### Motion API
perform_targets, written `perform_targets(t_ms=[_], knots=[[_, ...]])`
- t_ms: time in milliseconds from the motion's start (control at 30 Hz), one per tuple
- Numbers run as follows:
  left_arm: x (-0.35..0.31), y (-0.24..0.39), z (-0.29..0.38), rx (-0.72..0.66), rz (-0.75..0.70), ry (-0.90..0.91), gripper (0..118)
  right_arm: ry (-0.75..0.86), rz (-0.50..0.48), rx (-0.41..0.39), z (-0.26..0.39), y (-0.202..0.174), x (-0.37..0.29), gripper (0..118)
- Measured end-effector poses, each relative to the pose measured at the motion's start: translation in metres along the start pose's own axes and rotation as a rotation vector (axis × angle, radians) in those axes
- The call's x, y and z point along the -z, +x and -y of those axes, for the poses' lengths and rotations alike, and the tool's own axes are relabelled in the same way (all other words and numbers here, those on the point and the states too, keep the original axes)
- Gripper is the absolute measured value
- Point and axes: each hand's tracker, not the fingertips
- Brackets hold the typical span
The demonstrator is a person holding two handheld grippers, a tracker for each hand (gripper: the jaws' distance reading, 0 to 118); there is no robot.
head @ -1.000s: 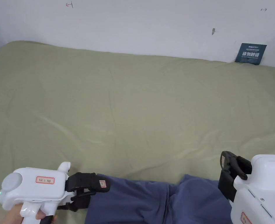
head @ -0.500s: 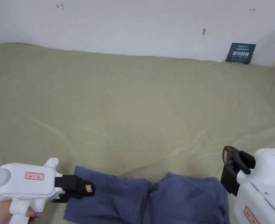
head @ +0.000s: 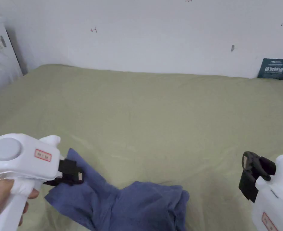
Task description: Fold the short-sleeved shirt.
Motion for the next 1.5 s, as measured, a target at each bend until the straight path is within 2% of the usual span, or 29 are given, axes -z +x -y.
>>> perform_targets(t_ms=[100,267,300,367,400,433,533,600,633,667,700,733,767,900,967,1033,1100,1200,1233,1333,1467,1500], knots=[[0.021,0.059,0.001,0.107,-0.095,-0.030,9,0.004,-0.002,0.007,0.003,0.006,-0.006,1],[0.083,0.137,0.017,0.238,-0.095,-0.073,13,0.007,0.012,0.033,0.004,0.015,-0.019,1],[0.097,0.150,0.021,0.275,-0.091,-0.090,35,0.005,0.017,0.037,0.003,0.016,-0.021,1],[0.125,0.174,0.033,0.314,-0.026,-0.066,111,0.001,0.030,0.046,0.003,0.019,-0.024,1],[0.139,0.179,0.035,0.306,0.030,-0.071,116,-0.003,0.038,0.049,0.003,0.022,-0.025,1],[0.150,0.182,0.038,0.291,0.050,-0.080,111,-0.006,0.044,0.052,0.003,0.023,-0.027,1],[0.138,0.182,0.044,0.244,0.096,-0.086,111,-0.013,0.062,0.050,0.004,0.029,-0.032,1],[0.123,0.164,0.044,0.164,0.172,-0.069,110,-0.022,0.071,0.051,0.009,0.038,-0.029,1],[0.120,0.152,0.038,0.130,0.194,-0.051,106,-0.032,0.075,0.060,0.011,0.040,-0.027,1],[0.110,0.138,0.038,0.099,0.247,-0.015,94,-0.040,0.074,0.075,0.013,0.041,-0.024,1],[0.105,0.129,0.038,0.076,0.305,0.004,60,-0.048,0.069,0.091,0.015,0.042,-0.021,1],[0.108,0.119,0.037,0.039,0.347,-0.007,19,-0.061,0.064,0.100,0.017,0.041,-0.017,1],[0.115,0.113,0.038,0.012,0.372,-0.032,0,-0.071,0.061,0.104,0.019,0.039,-0.013,1],[0.173,0.102,0.062,-0.011,0.445,-0.149,0,-0.109,0.027,0.135,0.030,0.038,-0.005,1],[0.212,0.099,0.080,-0.025,0.463,-0.227,0,-0.140,-0.006,0.124,0.037,0.038,-0.002,1],[0.234,0.094,0.088,-0.033,0.444,-0.220,0,-0.194,-0.058,0.109,0.043,0.038,0.003,1],[0.224,0.092,0.081,-0.106,0.559,-0.185,0,-0.250,-0.116,0.129,0.052,0.039,0.011,1],[0.180,0.089,0.060,-0.016,0.545,-0.123,0,-0.353,-0.249,0.164,0.063,0.031,0.029,1],[0.162,0.083,0.053,0.014,0.535,-0.091,0,-0.388,-0.320,0.194,0.069,0.027,0.040,1],[0.118,0.056,0.036,0.082,0.479,-0.034,0,-0.532,-0.585,0.393,0.094,0.012,0.088,1],[0.093,-0.006,0.022,0.049,0.442,-0.028,0,-0.714,-0.787,0.542,0.135,-0.018,0.157,1],[0.093,-0.019,0.019,0.040,0.434,-0.036,0,-0.754,-0.800,0.565,0.144,-0.022,0.170,1]])
